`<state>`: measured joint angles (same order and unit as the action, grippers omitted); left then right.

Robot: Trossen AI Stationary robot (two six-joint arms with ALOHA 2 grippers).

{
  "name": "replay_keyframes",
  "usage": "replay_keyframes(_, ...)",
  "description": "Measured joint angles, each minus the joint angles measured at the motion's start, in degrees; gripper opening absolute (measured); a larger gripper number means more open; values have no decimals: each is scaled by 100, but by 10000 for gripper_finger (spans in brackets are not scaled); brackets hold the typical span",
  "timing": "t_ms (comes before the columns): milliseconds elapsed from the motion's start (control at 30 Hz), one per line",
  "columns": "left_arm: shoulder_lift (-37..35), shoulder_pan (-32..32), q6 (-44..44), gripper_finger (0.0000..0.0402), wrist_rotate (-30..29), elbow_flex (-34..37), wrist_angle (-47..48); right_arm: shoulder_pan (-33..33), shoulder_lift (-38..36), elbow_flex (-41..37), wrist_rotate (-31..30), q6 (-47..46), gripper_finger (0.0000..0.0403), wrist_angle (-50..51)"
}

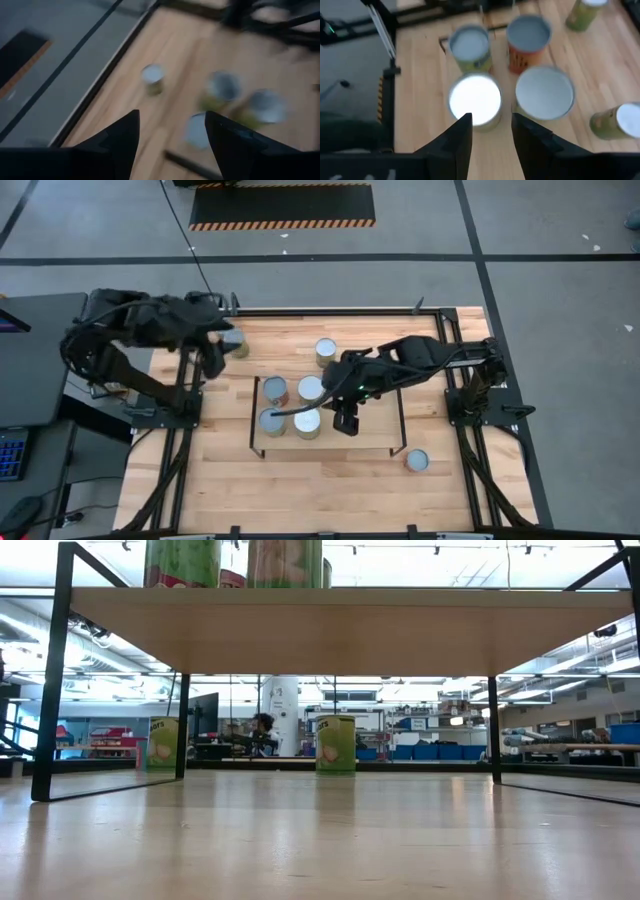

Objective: Pick and place cans onto a shelf
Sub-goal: Put the left canned pears on the shelf

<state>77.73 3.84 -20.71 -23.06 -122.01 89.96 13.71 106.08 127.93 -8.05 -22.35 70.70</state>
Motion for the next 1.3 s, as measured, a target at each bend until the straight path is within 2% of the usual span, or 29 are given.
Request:
replay_keyframes(233,-713,-1216,-456,231,-189,2199,-314,-32,-2,671,-292,-10,171,-130)
replay_keyframes(400,-906,-2021,-1083,234,-197,3575,-650,-250,-189,641,-280,4,207,-639)
replay_keyframes(567,-919,-2756,-1300,280,100,4858,-1151,-581,-319,641,-303,-20,254,-789)
replay_keyframes(700,-915,-3391,-1359,331,779,5893,-2170,-797,-319,639,-237,40,293,-752)
replay_keyframes(800,-913,-3821,-1530,352,1058,6567,-3008,-988,-319,639,-109,359,319,-648)
replay_keyframes(933,-913,-4288,-1768,356,835,7088,-3776,-1274,-319,637,11,773,348,-583)
replay_keyframes(1067,-913,-4545,-1917,357,788,7213,-4420,-1548,-319,637,345,1303,365,-374)
replay_keyframes(1300,-913,-4621,-2374,357,273,7219,-4668,-1943,-317,637,550,2101,371,-11)
